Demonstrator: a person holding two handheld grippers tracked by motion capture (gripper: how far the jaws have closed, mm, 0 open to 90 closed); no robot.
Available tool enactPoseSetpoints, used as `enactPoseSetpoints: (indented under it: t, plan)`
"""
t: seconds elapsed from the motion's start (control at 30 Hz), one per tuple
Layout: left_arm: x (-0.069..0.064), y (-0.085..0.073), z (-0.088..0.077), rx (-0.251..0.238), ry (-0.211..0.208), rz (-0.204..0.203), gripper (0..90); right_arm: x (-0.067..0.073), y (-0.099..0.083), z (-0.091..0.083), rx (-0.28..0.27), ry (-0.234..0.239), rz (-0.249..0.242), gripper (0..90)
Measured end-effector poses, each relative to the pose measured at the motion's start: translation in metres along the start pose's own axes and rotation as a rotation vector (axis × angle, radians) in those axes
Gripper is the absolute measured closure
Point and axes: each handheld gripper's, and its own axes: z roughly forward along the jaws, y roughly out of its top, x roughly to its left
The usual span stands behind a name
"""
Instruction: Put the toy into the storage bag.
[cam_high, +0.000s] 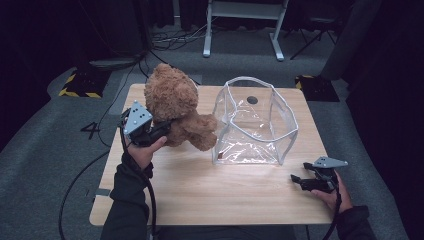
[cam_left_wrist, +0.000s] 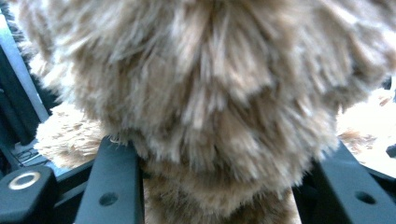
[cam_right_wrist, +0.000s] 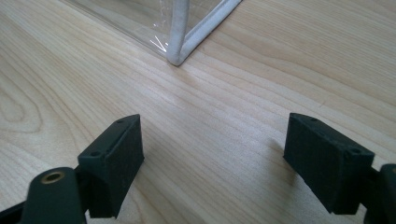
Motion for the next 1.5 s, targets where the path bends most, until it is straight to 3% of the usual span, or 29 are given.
enactPoseSetpoints:
  t: [0.8,1.5]
  plan:
    - [0.002,0.051,-0.002,-0.065,0.010,0.044,52.0,0.000,0.000,0.000,0.000,0.000,0.000,19.5]
    - [-0.003,0.085,0.008,-0.122,-0.022,0.061,51.9,0.000,0.000,0.000,0.000,-0.001,-0.001,19.5]
